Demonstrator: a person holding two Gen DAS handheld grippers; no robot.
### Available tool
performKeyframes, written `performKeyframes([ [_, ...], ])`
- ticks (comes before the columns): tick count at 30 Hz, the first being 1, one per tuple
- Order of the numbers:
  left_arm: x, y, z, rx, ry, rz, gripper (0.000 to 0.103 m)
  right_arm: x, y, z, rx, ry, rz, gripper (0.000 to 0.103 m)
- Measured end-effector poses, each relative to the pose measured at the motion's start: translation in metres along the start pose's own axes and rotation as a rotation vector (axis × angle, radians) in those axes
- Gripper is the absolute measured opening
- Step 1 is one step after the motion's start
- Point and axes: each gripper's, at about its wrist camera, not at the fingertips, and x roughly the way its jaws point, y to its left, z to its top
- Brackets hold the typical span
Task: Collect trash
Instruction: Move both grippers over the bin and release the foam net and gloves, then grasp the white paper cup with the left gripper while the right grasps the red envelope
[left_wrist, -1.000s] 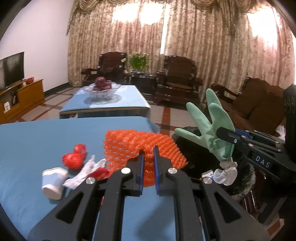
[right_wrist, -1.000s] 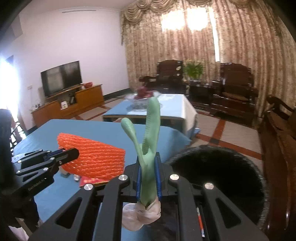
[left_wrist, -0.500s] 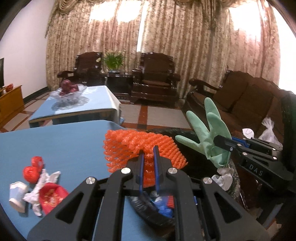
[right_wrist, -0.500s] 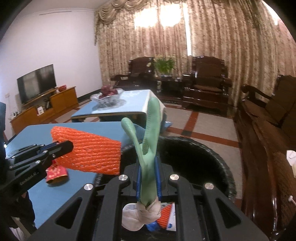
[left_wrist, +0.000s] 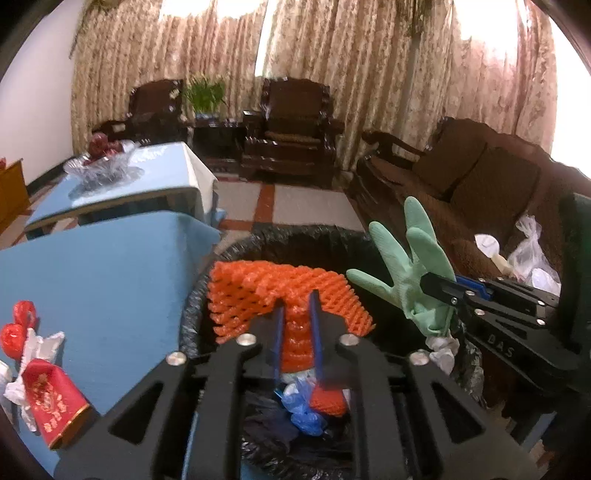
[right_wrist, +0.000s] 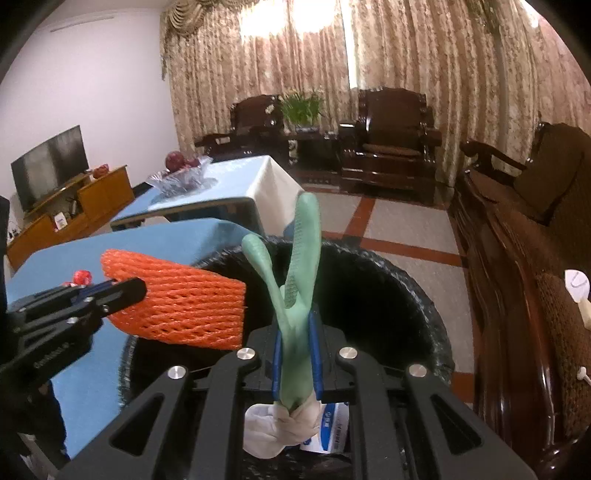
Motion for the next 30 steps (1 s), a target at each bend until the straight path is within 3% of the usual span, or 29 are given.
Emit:
performKeyframes([
  [2,0.004,0.001,-0.002,-0.005,0.02,-0.006,0.042,0.004,-0.006,-0.004,0.009,0.012,-0.014,0.018],
  [3,0.004,0.002,-0.004,-0.008,0.025,-0.007,0.046,0.006,-0.009,-0.005,0.012,0.017,-0.015,0.02],
  [4,0.006,0.003,-0.005,-0.011,0.033,-0.007,0.054,0.008,-0.012,-0.006,0.015,0.018,-0.023,0.028],
  [5,0.005,0.004,-0.007,-0.014,0.038,-0.005,0.058,0.008,-0.013,-0.008,0.017,0.018,-0.032,0.04],
  [9,-0.003,0.008,-0.016,-0.009,0.048,0.016,0.066,0.005,-0.013,-0.01,0.016,0.008,-0.039,0.052],
  [11,-0.012,0.014,-0.02,-0.007,0.043,0.035,0.067,0.001,-0.01,-0.011,0.014,-0.004,-0.047,0.072],
  [14,-0.027,0.025,-0.024,-0.022,0.02,0.071,0.072,-0.007,0.0,-0.01,0.005,-0.029,-0.054,0.087],
  [17,-0.049,0.043,-0.026,-0.042,-0.016,0.121,0.078,-0.015,0.013,-0.007,0.01,-0.047,-0.046,0.096],
  [22,-0.091,0.076,-0.032,-0.068,-0.081,0.219,0.088,-0.023,0.04,-0.004,0.015,-0.056,-0.002,0.097],
  [30,-0.153,0.135,-0.047,-0.114,-0.124,0.371,0.09,-0.025,0.111,0.002,-0.035,-0.077,0.121,0.097],
])
